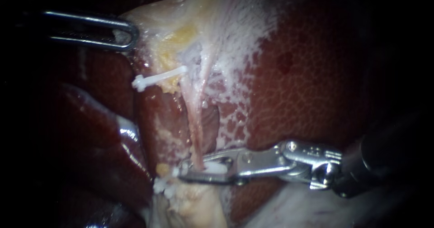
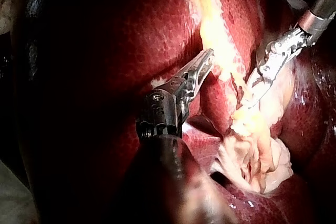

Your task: Clipping first clip right tube

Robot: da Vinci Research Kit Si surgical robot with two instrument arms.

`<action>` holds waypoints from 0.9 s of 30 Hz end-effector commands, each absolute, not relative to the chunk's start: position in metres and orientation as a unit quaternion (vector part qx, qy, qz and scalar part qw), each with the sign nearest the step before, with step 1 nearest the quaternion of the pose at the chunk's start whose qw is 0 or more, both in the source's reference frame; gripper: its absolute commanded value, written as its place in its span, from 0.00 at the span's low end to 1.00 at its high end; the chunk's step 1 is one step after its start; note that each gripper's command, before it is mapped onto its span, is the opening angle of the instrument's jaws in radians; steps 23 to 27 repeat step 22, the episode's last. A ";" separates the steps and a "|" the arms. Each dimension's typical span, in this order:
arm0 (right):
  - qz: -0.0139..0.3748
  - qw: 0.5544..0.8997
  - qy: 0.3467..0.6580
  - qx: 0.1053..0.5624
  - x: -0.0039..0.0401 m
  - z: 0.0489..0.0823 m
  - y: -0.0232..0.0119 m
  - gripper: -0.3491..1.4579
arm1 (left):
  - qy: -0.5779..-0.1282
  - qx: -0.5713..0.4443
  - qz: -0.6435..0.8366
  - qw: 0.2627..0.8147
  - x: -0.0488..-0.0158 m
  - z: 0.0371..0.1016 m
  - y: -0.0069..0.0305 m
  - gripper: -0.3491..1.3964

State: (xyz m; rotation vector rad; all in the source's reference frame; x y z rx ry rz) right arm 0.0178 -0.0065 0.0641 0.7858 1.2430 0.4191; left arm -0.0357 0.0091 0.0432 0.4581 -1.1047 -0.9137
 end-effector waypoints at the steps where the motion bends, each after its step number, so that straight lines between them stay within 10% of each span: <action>1: 0.189 0.721 0.563 0.356 0.0178 0.0642 -0.0065 0.00 | -0.502 0.208 -0.415 0.730 -0.0357 0.0432 0.0091 0.10; 27: 0.188 0.722 0.561 0.359 0.0179 0.0644 -0.0068 0.00 | -0.502 0.208 -0.415 0.730 -0.0357 0.0433 0.0091 0.10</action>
